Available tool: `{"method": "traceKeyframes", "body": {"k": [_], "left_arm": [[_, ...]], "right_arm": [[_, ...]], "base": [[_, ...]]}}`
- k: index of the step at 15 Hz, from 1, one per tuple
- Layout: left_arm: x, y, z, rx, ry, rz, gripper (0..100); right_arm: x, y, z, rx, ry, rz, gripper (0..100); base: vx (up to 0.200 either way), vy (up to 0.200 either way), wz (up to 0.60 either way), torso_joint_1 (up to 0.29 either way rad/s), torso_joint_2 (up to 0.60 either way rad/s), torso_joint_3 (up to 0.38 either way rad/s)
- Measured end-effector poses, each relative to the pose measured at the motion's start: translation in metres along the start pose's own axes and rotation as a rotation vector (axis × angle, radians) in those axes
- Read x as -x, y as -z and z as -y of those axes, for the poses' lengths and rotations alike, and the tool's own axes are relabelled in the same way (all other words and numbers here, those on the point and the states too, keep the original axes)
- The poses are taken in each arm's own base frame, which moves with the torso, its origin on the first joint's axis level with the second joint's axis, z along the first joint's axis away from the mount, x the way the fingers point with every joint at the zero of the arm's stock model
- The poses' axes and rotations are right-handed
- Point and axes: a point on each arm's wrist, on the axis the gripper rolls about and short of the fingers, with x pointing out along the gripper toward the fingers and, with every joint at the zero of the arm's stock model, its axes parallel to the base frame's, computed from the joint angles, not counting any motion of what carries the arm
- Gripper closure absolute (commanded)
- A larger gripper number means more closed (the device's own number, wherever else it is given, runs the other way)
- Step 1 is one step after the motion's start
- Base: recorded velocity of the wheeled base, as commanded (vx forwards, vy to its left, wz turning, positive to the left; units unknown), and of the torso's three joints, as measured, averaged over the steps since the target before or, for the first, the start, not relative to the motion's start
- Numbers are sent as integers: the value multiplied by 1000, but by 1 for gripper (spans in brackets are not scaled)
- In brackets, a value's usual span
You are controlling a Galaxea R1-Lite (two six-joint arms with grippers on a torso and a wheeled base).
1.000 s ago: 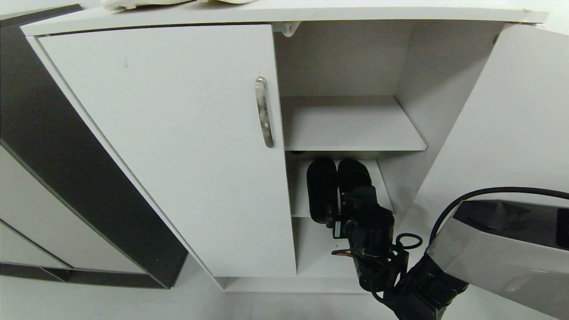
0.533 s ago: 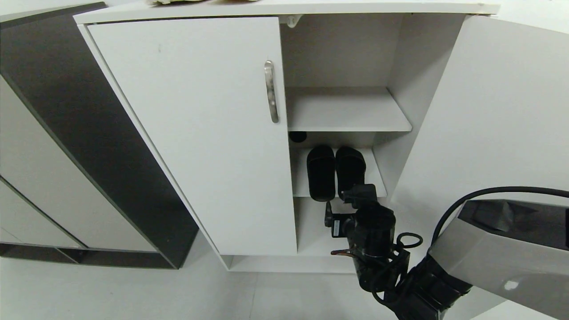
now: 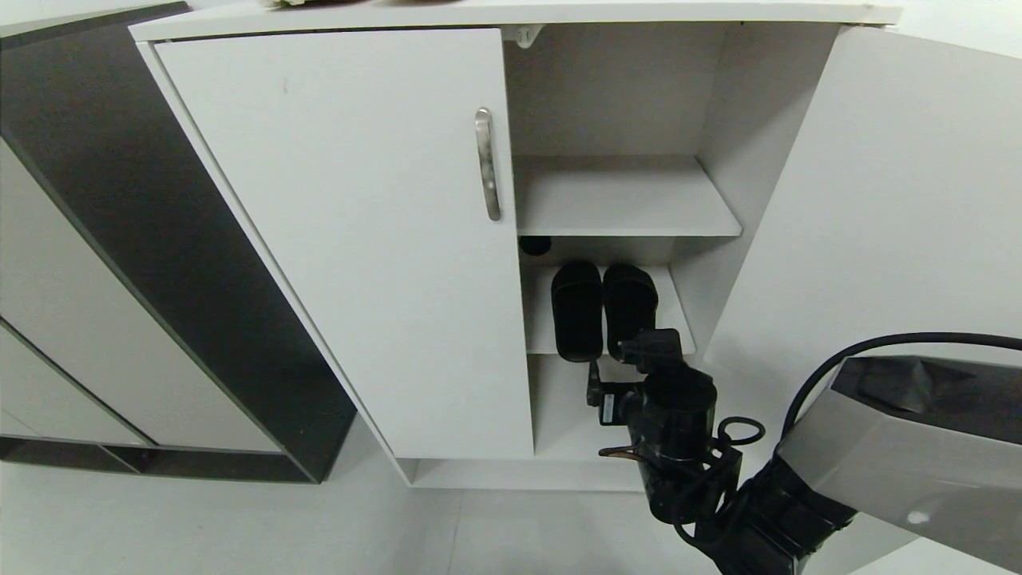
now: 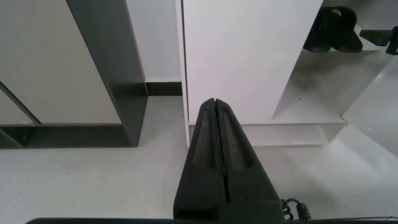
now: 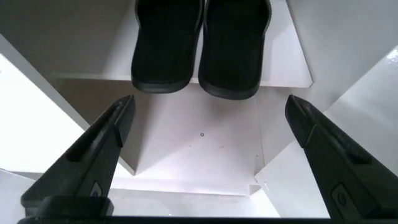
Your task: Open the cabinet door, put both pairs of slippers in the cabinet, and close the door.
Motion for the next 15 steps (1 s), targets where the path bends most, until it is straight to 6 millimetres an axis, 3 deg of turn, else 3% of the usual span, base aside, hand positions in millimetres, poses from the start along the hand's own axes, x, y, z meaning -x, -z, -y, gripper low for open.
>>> {"method": "traceKeyframes", "body": {"k": [15], "left_arm": [[0, 0, 0, 0, -2, 0, 100]], "right_arm": [[2, 1, 2, 11, 2, -8, 0]], "base": [[0, 0, 0, 2, 3, 177]]}}
